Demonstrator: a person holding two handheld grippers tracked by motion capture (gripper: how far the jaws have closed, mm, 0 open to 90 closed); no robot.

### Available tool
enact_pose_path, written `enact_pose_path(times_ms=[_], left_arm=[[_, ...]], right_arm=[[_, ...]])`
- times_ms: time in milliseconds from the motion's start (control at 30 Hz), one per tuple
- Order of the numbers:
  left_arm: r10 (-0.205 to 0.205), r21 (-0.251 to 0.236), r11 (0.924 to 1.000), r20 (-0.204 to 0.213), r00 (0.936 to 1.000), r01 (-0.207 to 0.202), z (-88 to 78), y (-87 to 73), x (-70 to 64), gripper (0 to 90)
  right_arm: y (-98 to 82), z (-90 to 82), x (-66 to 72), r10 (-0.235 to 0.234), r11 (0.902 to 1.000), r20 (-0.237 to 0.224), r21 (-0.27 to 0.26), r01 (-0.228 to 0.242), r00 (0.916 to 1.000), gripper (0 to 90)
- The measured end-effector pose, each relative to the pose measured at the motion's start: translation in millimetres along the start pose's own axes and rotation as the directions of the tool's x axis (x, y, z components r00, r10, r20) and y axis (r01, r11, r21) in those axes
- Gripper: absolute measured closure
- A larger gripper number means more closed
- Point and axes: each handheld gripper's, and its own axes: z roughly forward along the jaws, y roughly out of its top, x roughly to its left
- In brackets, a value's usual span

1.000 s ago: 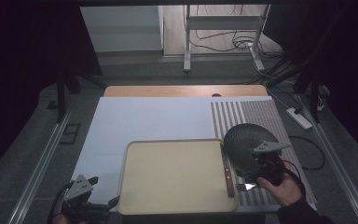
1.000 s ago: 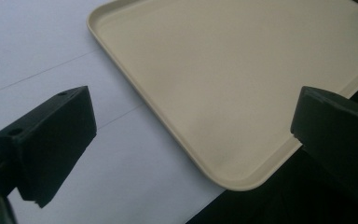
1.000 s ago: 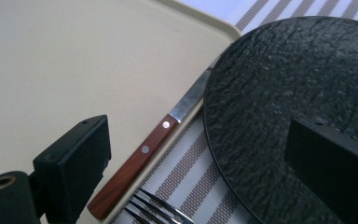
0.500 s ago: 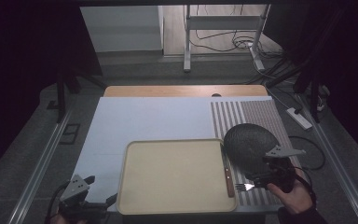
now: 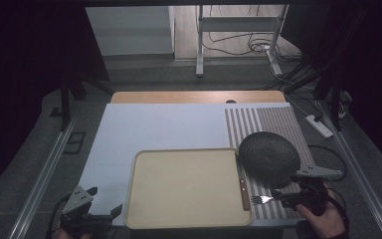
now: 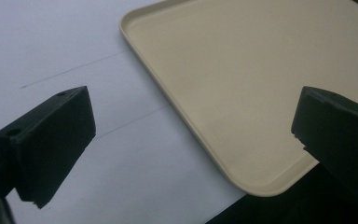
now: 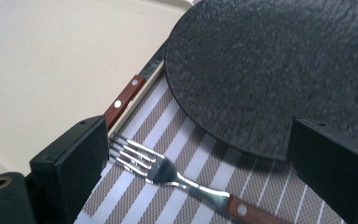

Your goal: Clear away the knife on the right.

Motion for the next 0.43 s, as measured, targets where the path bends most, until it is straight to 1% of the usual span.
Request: enact_pose_path(times_ms=[33, 167, 300, 333, 433], left_arm=[[-0.003, 0.001, 1.0000, 0.001, 1.0000, 0.003, 0.1, 0.0, 0.3, 0.0], [-0.006, 0.009, 0.9999, 0.002, 1.0000, 0.006, 0.9, 0.2, 0.7, 0.0], [0.001, 0.018, 0.9998, 0.000, 1.0000, -0.001, 1.7, 0.6, 0.0, 0.0], [0.003, 0.020, 0.9998, 0.000, 1.0000, -0.003, 2.0, 0.7, -0.1, 0.0], [0.003, 0.019, 0.9998, 0.002, 1.0000, -0.003, 2.1, 1.3, -0.3, 0.0]], right_arm=[[-3.6, -3.1, -2.4, 0.019, 0.9998, 0.005, -0.005, -0.019, 0.9998, 5.9], [-7.8, -8.0, -4.9, 0.036, 0.9992, 0.010, -0.020, -0.036, 0.9993, 6.1], [-13.0, -9.5, -7.0, 0.046, 0.9989, 0.014, -0.003, -0.046, 0.9988, 6.2], [-13.1, -10.3, -7.2, 0.050, 0.9987, 0.012, -0.013, -0.050, 0.9987, 6.2], [-13.5, -10.0, -7.5, 0.049, 0.9988, 0.013, -0.008, -0.049, 0.9987, 6.4]])
